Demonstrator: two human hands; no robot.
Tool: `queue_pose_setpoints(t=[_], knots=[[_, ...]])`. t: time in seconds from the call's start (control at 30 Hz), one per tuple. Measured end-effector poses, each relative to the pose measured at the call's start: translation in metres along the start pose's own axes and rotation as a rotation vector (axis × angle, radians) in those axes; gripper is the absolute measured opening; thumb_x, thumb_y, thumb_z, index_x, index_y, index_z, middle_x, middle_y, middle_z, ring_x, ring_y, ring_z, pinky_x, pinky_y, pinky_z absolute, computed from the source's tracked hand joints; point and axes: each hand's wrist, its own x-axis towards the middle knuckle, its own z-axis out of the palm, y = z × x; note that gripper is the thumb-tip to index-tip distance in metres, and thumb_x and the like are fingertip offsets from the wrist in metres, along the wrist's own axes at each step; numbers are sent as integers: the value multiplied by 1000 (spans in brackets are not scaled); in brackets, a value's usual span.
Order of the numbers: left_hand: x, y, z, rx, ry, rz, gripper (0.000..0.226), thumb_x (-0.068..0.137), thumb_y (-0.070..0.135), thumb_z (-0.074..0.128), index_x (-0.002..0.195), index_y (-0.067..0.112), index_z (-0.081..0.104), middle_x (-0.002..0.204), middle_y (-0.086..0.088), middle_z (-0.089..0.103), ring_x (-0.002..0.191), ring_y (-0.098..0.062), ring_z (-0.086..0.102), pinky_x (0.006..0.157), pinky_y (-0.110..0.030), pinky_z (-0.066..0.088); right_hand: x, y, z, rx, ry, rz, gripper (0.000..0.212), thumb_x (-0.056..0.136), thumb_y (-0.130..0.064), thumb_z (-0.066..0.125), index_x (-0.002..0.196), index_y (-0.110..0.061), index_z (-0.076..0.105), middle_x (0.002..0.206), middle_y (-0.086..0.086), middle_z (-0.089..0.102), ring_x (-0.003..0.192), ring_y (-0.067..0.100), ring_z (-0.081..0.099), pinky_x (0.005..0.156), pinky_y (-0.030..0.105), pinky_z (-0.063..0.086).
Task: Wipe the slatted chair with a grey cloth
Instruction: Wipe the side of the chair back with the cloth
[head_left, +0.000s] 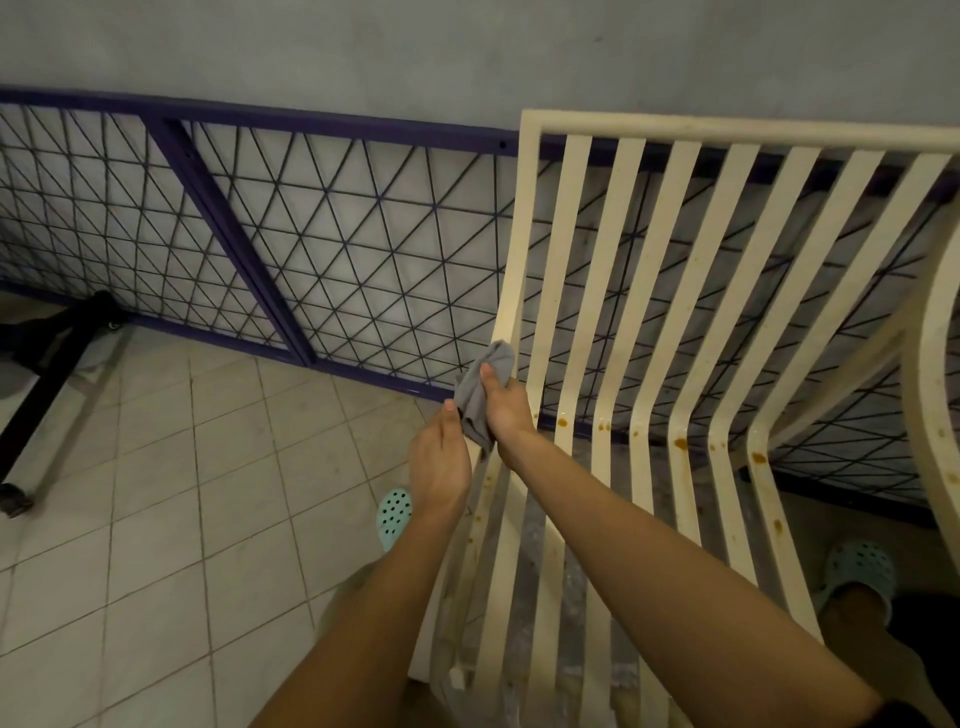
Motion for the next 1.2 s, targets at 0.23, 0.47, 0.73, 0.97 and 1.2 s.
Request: queue_pose_setpoints(t=[0.23, 0.47, 0.73, 0.97, 1.2], knots=[[7, -8, 4, -85, 19, -51, 43, 105, 39, 30, 103, 12, 64, 105, -7, 67, 97, -17, 63, 87, -37, 52, -29, 25, -13, 94, -105, -56, 40, 95, -17, 61, 130, -3, 51, 123, 16, 64, 111, 29, 63, 95, 41, 54], [2, -3, 1, -95, 29, -35, 43, 106, 36, 30, 116, 11, 64, 105, -1, 62, 96, -13, 57, 78, -21, 40, -5, 4, -9, -127, -50, 32, 53, 99, -49, 47, 121, -2, 59, 113, 16, 68, 103, 30, 66, 94, 45, 54], [8, -5, 3, -206, 59, -184, 48, 103, 43, 34, 112, 7, 66, 106, -11, 68, 98, -24, 65, 82, -35, 53, -42, 46, 3, -52, 21, -99, 43, 95, -40, 59, 123, -8, 55, 109, 11, 69, 96, 24, 68, 86, 46, 57], [-2, -1, -7, -243, 168, -177, 42, 102, 38, 36, 85, 18, 69, 102, -8, 71, 96, -23, 65, 85, -38, 53, -79, 59, -2, -64, -9, -106, 34, 93, -29, 64, 121, -10, 59, 107, 8, 69, 98, 21, 67, 84, 35, 57], [-28, -8, -23, -341, 111, -150, 42, 104, 32, 36, 93, 10, 70, 102, -9, 68, 94, -15, 62, 76, -23, 48, -120, 72, -6, -83, -74, -52, 33, 92, -31, 64, 119, -13, 59, 108, 5, 68, 98, 19, 66, 83, 29, 56]])
